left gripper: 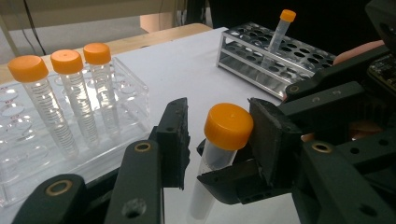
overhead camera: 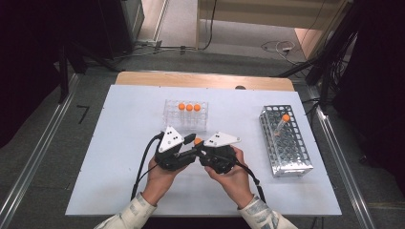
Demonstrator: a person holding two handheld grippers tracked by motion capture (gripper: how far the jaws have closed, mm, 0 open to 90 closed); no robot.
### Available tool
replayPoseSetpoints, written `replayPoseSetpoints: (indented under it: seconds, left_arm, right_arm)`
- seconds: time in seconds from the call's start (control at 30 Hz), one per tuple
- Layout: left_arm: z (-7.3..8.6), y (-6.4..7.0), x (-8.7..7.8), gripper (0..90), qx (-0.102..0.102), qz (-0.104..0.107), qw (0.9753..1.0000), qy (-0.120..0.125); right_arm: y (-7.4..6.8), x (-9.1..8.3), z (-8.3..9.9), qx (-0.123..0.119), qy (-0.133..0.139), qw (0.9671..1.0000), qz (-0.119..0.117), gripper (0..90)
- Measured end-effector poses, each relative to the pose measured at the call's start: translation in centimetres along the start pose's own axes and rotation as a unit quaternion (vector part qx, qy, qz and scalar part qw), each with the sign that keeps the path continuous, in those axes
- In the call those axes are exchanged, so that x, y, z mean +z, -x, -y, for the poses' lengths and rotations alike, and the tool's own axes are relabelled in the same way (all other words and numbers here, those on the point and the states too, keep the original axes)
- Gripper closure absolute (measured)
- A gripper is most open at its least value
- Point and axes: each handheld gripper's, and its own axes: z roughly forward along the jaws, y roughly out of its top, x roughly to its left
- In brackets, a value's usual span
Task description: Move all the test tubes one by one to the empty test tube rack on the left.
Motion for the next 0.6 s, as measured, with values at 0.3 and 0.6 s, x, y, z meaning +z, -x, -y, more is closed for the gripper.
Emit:
replayPoseSetpoints:
  seconds: [0.3, 0.6]
  left_arm:
    - [0.08, 0.21, -0.03, 67.6, 0.004, 0.007, 1.0000, 0.005]
    - [0.10, 0.09, -0.04, 69.2, 0.004, 0.010, 0.9999, 0.002]
  right_arm:
    - [-0.01, -0.01, 0.00, 0.001, 0.000, 1.0000, -0.001, 72.1]
    - [-0.01, 0.00, 0.02, 0.001, -0.001, 1.0000, -0.003, 70.0]
